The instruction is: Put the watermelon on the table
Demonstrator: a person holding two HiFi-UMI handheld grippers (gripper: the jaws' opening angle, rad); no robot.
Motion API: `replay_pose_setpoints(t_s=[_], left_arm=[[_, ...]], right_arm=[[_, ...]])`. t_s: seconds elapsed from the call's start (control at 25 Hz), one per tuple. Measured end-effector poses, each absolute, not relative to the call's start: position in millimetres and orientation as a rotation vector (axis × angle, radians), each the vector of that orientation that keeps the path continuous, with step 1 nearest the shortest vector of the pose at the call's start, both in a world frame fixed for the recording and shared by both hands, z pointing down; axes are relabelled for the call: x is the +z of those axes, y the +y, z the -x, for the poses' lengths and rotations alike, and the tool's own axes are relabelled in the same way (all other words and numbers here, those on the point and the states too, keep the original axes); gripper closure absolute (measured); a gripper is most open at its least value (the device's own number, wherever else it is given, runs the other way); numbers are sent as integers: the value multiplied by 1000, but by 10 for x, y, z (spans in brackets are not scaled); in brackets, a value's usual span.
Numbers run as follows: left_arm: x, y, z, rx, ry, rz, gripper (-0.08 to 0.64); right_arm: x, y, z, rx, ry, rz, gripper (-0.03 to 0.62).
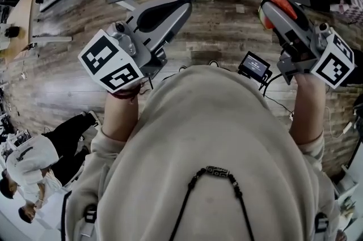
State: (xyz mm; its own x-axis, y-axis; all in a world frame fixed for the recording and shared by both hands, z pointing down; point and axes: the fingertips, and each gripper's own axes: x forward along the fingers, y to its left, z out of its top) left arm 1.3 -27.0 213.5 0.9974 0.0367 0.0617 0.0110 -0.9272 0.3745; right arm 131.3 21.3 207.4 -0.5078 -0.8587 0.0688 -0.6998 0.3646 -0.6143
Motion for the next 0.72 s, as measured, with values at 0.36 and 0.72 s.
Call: replay_pose_setpoints(t_s=[0.36, 0.72], left_arm=[[2192, -315, -213, 134, -25, -2738, 554], [2234, -471, -122, 129, -93, -2713, 554]], right_arm=[[2193, 235, -1573, -899, 2342, 1335, 387], [2292, 233, -1660, -941, 2312, 1331, 387]])
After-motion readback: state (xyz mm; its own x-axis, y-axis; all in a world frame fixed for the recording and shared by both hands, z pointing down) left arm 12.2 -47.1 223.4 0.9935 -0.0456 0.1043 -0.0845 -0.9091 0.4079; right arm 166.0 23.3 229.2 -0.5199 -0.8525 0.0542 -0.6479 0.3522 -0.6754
